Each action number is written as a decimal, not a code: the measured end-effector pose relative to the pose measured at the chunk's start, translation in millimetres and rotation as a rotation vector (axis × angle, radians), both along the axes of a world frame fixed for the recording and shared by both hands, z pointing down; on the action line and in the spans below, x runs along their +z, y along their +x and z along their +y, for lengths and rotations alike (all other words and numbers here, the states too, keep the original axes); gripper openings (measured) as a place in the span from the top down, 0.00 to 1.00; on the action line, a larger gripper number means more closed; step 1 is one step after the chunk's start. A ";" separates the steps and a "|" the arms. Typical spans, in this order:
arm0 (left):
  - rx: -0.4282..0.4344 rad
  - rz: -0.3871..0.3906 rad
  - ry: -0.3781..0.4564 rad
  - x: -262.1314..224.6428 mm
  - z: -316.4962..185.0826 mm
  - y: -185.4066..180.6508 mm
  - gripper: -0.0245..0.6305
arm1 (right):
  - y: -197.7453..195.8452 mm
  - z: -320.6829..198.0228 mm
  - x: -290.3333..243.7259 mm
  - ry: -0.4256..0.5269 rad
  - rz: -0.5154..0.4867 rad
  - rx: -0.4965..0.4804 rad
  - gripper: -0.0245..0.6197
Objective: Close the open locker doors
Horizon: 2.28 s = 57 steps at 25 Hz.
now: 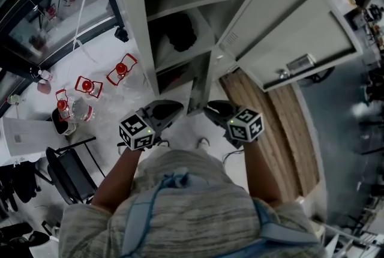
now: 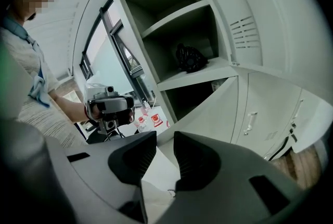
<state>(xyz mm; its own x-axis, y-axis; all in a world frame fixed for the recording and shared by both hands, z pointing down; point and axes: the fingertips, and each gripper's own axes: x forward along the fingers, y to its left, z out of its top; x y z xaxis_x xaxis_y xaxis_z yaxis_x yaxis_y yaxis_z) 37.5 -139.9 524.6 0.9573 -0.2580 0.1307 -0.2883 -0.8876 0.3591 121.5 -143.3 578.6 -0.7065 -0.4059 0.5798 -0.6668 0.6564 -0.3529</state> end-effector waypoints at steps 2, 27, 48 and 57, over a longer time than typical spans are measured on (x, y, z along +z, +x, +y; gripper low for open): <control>-0.013 -0.002 -0.002 0.5 0.2 -5.6 0.96 | -7.5 -2.8 -0.2 -0.001 -0.013 -0.006 0.83; -0.056 -0.080 0.009 15.8 -13.3 -52.9 0.96 | -90.1 -54.7 4.7 0.063 -0.056 0.021 0.83; -0.099 -0.099 -0.018 28.5 -29.0 -68.5 0.96 | -135.0 -107.5 10.2 0.099 -0.031 0.030 0.84; -0.121 -0.099 -0.024 28.9 -32.0 -75.8 0.96 | -143.9 -125.7 10.7 0.105 -0.048 0.069 0.83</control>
